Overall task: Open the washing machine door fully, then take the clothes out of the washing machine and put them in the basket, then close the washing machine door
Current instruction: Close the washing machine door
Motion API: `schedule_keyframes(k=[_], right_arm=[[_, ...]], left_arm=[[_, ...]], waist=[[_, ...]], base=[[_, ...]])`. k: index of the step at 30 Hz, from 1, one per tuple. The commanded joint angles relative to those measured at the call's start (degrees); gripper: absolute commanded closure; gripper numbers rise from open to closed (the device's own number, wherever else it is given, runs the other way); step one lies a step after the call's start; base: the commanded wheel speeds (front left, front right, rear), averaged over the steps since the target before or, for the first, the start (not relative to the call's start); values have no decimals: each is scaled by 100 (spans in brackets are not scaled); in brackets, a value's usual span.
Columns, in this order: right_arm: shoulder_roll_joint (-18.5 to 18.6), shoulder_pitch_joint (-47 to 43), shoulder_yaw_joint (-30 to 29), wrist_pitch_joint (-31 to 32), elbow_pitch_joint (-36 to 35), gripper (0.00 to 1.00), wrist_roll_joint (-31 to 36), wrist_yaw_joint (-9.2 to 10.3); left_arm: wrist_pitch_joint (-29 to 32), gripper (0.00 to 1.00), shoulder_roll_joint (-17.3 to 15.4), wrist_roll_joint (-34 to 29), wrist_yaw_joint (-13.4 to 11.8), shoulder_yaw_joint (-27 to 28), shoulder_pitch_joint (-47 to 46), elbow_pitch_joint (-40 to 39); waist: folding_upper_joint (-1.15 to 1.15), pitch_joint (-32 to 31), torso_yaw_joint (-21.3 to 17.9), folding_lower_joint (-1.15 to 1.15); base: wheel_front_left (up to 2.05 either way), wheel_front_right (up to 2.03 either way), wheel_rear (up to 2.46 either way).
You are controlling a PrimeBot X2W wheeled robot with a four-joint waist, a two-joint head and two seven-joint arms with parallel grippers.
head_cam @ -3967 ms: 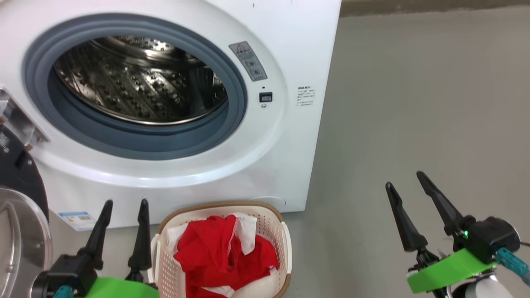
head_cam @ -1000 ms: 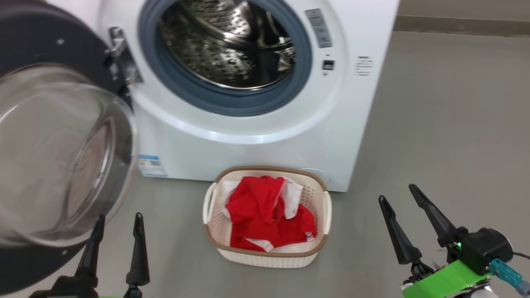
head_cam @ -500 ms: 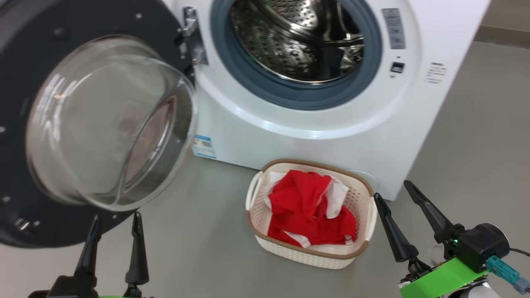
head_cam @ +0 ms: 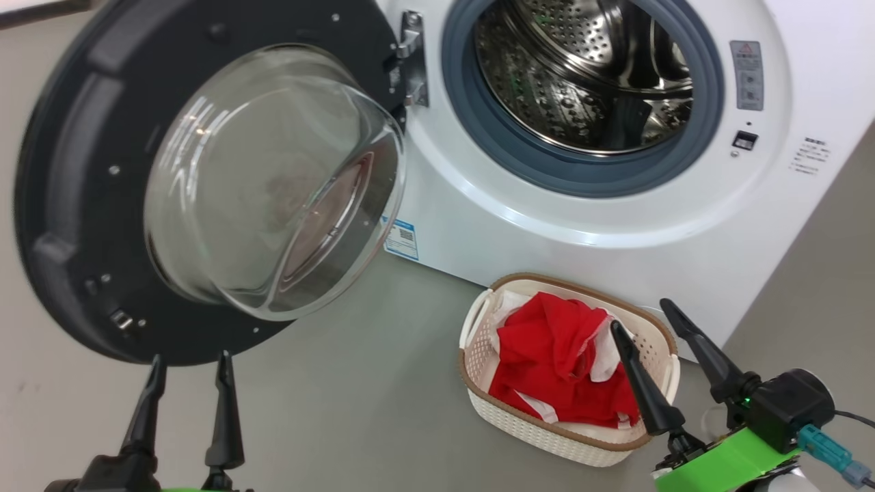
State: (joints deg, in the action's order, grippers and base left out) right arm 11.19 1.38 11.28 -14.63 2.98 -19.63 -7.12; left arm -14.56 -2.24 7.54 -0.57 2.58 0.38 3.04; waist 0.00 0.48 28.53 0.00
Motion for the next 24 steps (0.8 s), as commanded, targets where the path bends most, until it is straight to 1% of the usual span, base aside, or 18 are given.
schedule_keyframes(k=[1,15,16,17,18,20,24], right_arm=[[72,146,127,-37,-164,0,-17,-36],[178,343,345,-37,-66,0,-89,-36],[184,347,352,-37,-61,0,-93,-36],[189,351,358,-37,-56,0,-98,-36],[189,356,353,-37,-55,0,-103,-36],[178,357,326,-37,-62,0,-113,-36],[160,330,302,-37,-52,0,-136,-36]], left_arm=[[-44,0,-89,-23,-45,203,-62,-188],[-44,0,-90,-21,-129,305,52,-309],[-44,32,-89,-26,-131,306,53,-306],[-44,88,-90,-31,-129,302,54,-293],[-44,100,-107,-50,-115,285,55,-274],[-44,100,-154,-94,-98,267,26,-256],[-44,100,-273,-217,-200,437,-207,-609]], waist=[[0,-49,95,0],[0,16,134,0],[0,18,134,0],[0,20,134,0],[0,22,133,0],[0,25,131,0],[0,32,132,0]], base=[[0,0,0],[0,0,0],[0,0,0],[0,0,0],[0,0,0],[0,0,0],[0,0,0]])
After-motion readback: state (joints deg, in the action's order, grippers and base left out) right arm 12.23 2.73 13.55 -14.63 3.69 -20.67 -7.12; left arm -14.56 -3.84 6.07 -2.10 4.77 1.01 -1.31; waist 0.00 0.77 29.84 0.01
